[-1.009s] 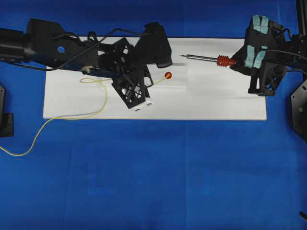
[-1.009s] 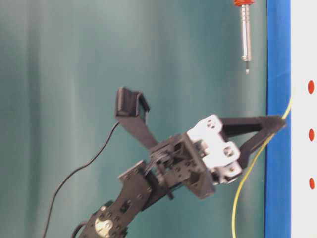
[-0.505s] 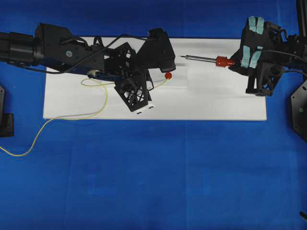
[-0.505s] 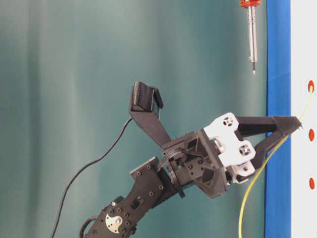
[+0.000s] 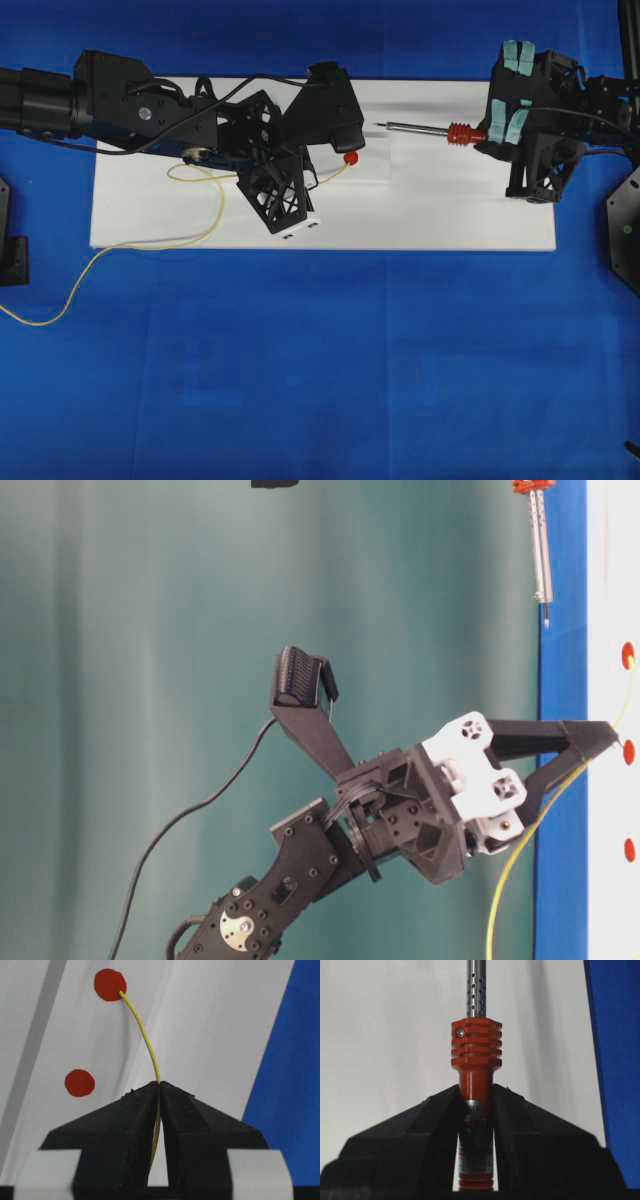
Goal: Touch the tip of the soldering iron to the tip of the solder at the mark.
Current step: 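Move solder tip to right red dot and iron tip toward it, then hold iron tip against solder tip at the right red dot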
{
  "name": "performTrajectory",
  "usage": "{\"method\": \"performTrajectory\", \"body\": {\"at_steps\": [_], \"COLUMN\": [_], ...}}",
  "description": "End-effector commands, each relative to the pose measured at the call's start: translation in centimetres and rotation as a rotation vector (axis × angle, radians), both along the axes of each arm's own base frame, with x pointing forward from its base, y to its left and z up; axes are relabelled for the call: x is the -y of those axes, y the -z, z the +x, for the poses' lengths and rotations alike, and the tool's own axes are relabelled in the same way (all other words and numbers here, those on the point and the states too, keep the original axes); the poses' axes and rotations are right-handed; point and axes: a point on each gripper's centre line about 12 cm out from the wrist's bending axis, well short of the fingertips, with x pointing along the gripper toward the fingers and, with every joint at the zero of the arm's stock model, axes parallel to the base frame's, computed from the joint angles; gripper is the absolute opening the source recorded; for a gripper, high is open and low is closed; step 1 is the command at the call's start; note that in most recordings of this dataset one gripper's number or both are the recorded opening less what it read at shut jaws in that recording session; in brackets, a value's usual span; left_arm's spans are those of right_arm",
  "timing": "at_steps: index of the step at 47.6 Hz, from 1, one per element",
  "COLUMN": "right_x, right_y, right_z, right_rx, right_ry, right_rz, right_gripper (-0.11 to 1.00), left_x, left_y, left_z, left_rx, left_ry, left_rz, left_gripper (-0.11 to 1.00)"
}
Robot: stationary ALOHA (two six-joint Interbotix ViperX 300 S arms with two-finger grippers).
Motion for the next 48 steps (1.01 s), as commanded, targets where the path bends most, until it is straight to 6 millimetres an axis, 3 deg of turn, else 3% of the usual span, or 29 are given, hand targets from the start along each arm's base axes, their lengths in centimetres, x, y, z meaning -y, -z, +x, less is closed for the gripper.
{"method": "performTrajectory", "body": {"at_steps": [1, 48], "right_x": [0.1, -1.5], "right_y": [-1.1, 1.5], "right_z": [0.7, 3.5], "right_rx": [0.04, -0.03], "right_ry": [-0.006, -0.086], "right_rz": [-0.012, 0.017], "right_gripper": [0.06, 0.06], "left_x": [-0.2, -0.4], "left_y": [-1.1, -1.0], "left_z": [0.2, 0.2], "left_rx": [0.029, 0.027], "left_ry": [-0.001, -0.006], "left_rz": [0.006, 0.006], "left_gripper": [0.02, 0.02]}}
